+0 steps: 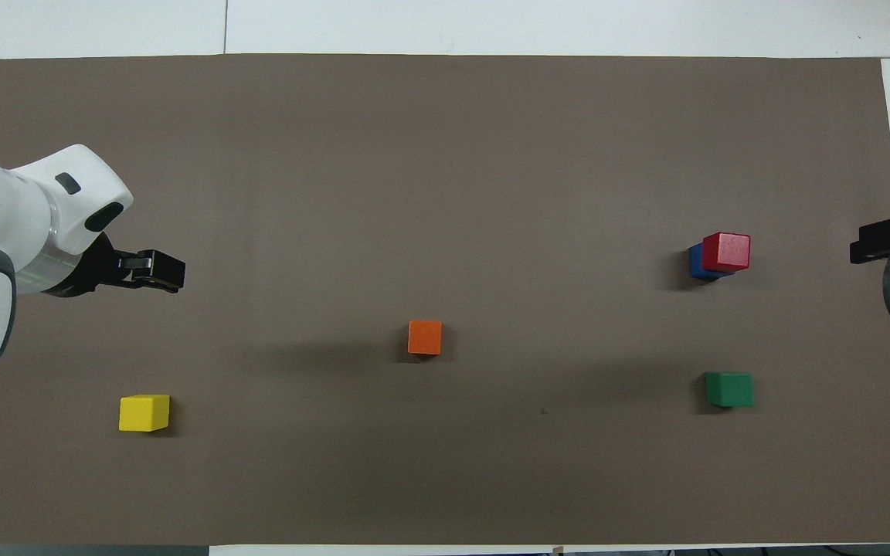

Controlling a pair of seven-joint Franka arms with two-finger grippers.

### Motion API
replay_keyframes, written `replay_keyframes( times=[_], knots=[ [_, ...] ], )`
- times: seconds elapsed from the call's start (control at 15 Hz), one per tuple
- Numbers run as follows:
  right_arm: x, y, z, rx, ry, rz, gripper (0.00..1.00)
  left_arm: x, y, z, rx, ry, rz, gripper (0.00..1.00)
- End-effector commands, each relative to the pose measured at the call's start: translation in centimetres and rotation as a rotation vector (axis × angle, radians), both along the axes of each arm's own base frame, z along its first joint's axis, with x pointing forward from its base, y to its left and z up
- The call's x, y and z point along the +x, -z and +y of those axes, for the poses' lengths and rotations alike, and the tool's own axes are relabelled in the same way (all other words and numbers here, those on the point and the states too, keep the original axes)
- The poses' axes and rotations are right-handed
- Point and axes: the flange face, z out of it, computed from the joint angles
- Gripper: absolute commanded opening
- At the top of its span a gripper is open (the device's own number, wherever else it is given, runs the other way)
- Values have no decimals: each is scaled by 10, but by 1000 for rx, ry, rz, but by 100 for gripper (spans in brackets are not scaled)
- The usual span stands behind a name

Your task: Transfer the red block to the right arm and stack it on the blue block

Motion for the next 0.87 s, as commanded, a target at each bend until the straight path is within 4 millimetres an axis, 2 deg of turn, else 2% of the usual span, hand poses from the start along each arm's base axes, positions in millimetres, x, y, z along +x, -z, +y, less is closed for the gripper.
replay_keyframes(
  times=[0.0,0.8],
  knots=[
    [-10,0,-2,-6,-27,6,100,-4,-2,3,-11,-6,-12,100],
    [-13,1,3,1,-38,35,100,-4,-2,3,-11,-6,-12,100]
  ],
)
